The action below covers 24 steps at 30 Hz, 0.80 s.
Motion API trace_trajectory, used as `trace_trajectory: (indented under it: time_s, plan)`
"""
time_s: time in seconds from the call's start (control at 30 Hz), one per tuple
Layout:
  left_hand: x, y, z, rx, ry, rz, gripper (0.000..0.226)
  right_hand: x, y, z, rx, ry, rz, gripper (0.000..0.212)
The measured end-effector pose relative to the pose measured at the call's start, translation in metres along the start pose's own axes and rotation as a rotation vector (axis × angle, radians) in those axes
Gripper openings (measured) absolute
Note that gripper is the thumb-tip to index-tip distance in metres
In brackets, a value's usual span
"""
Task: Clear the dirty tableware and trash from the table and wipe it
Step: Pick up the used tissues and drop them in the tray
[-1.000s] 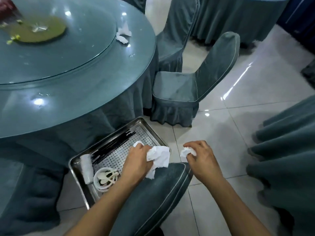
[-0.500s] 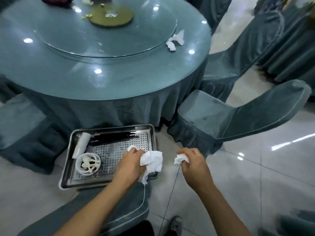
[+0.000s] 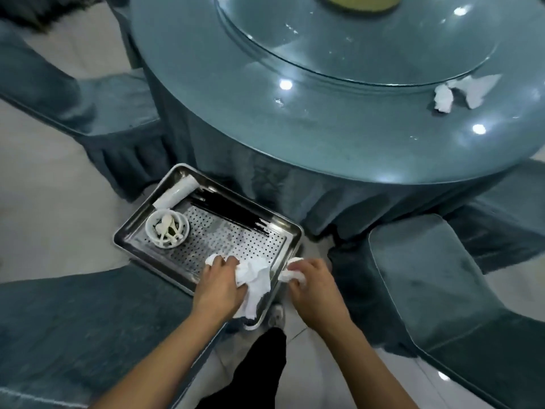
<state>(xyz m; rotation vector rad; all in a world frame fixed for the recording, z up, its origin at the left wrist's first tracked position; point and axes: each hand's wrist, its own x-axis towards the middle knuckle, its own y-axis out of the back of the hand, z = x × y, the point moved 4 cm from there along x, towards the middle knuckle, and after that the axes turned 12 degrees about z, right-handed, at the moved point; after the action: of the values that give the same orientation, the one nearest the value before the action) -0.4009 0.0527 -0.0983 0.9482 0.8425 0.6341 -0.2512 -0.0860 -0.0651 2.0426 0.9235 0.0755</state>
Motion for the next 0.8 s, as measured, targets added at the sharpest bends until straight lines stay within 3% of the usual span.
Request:
trace_trajectory:
  time_s: [0.2,0.33,0.63,0.8]
  plan:
    - [0.066,-0.061,0.003,-0.079,0.278,-0.063,0.062,0.094,-0.057,0.037,-0.101,0.135,-0.181,0.03]
    - [0.099,-0.099,-0.02,-0.107,0.366,-0.037,0.051,0.136,-0.103,0.055,-0.136,0.209,-0.259,0.04]
    - [0.161,-0.148,-0.09,-0.25,0.595,0.178,0.056,0.231,-0.231,0.037,-0.138,0.339,-0.398,0.03]
    - [0.184,-0.152,-0.117,-0.231,0.664,0.25,0.061,0.257,-0.28,0.016,-0.106,0.41,-0.411,0.035]
